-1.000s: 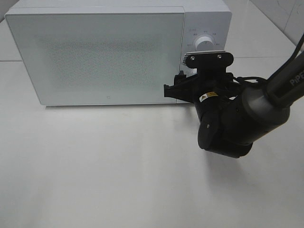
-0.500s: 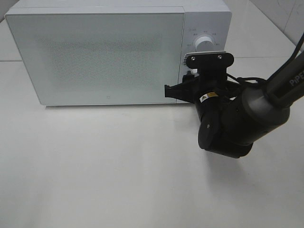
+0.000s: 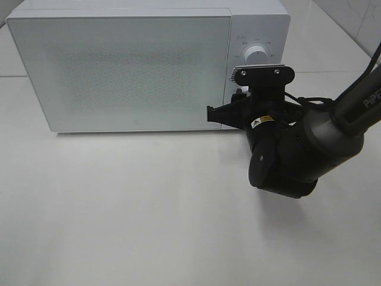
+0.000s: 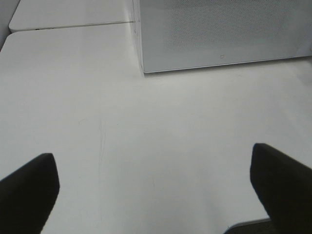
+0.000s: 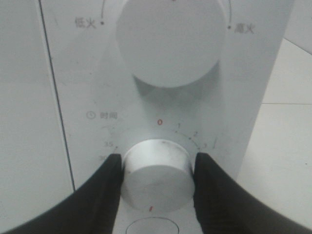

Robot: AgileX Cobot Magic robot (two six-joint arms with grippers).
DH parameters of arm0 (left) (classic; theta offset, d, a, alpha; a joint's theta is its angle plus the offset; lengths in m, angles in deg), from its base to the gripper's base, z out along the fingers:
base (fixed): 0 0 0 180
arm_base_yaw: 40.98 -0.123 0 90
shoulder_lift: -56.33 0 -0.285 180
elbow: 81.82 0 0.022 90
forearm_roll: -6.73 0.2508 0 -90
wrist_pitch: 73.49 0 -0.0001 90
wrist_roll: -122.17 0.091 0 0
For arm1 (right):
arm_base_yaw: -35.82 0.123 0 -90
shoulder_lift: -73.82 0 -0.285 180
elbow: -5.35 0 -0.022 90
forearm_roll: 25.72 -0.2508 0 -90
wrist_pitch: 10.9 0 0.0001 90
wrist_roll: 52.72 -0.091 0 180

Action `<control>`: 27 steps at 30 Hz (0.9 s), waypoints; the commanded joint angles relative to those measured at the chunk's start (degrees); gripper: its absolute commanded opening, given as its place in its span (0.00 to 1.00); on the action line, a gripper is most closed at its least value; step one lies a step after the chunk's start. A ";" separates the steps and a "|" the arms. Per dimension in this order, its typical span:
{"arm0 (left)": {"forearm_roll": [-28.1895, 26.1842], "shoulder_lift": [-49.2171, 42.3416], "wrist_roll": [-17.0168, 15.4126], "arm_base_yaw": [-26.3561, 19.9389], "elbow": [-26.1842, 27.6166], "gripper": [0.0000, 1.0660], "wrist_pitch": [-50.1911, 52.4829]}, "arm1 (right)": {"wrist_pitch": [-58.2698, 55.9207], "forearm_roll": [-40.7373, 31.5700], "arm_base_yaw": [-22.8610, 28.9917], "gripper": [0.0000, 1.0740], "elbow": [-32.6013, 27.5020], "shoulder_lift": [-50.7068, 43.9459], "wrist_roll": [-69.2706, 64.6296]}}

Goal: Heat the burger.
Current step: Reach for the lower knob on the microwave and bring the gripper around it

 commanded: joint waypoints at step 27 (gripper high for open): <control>0.06 -1.15 -0.23 -0.17 -0.17 0.94 0.69 | 0.29 15.18 -1.32 0.03 0.74 -0.06 -58.96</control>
